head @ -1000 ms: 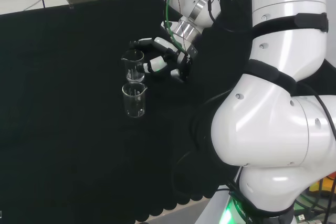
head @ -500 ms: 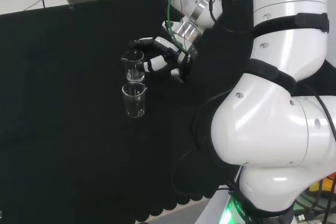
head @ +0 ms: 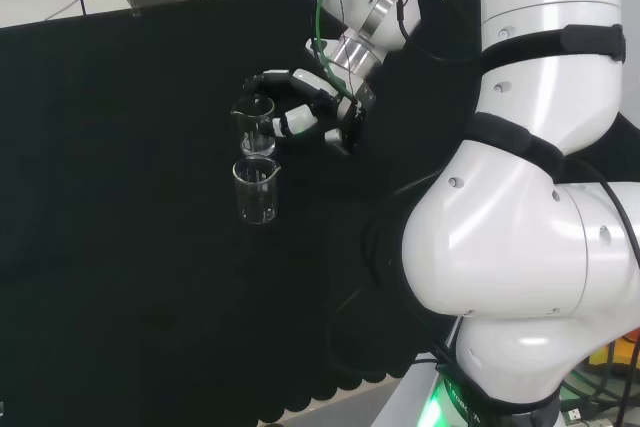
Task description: Pick up the beaker on the right.
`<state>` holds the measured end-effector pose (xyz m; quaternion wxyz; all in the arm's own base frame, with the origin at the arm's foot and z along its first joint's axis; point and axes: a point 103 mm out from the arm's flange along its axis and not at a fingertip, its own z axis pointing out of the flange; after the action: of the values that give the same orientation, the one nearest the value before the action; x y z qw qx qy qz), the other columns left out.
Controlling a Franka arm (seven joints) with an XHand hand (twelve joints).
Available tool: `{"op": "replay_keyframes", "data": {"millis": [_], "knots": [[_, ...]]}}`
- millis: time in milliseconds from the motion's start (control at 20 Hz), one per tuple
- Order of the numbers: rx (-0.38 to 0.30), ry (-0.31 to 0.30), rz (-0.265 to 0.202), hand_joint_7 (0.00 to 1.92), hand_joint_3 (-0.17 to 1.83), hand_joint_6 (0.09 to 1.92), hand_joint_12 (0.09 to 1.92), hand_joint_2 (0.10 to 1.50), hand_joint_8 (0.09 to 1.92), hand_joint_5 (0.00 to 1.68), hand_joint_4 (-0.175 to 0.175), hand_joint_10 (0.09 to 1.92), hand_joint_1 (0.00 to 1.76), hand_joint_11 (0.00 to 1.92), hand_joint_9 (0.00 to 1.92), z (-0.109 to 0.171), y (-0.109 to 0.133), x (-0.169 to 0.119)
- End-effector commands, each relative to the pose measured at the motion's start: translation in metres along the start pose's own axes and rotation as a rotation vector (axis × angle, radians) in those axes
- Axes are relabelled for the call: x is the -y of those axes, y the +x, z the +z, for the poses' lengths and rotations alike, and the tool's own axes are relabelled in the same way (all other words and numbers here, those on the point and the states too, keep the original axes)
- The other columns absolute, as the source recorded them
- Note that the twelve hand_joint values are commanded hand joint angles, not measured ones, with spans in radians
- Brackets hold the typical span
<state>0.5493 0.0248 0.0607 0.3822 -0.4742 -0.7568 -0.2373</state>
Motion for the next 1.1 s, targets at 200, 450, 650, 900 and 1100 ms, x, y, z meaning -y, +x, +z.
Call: {"op": "replay_keyframes", "data": {"millis": [200, 450, 650, 900, 1100], "knots": [[0.025, 0.013, 0.009, 0.37, 0.71, 0.50, 1.37, 0.48, 0.71, 0.39, -0.040, 0.57, 1.01, 0.05, 0.49, 0.018, -0.001, -0.007], [0.018, 0.006, 0.013, 0.34, 0.70, 0.49, 1.38, 0.49, 0.71, 0.37, -0.042, 0.58, 1.01, 0.04, 0.45, 0.034, -0.005, -0.008], [0.013, 0.002, 0.016, 0.34, 0.70, 0.50, 1.38, 0.49, 0.71, 0.37, -0.042, 0.59, 1.01, 0.04, 0.46, 0.038, 0.002, -0.009], [0.009, -0.009, 0.011, 0.35, 0.70, 0.51, 1.38, 0.50, 0.72, 0.40, -0.043, 0.60, 1.02, 0.04, 0.47, 0.038, 0.003, -0.009], [0.021, -0.026, 0.023, 0.39, 0.70, 0.63, 1.37, 0.51, 0.72, 0.48, -0.044, 0.61, 1.01, 0.07, 0.51, 0.038, 0.004, -0.010]]}}
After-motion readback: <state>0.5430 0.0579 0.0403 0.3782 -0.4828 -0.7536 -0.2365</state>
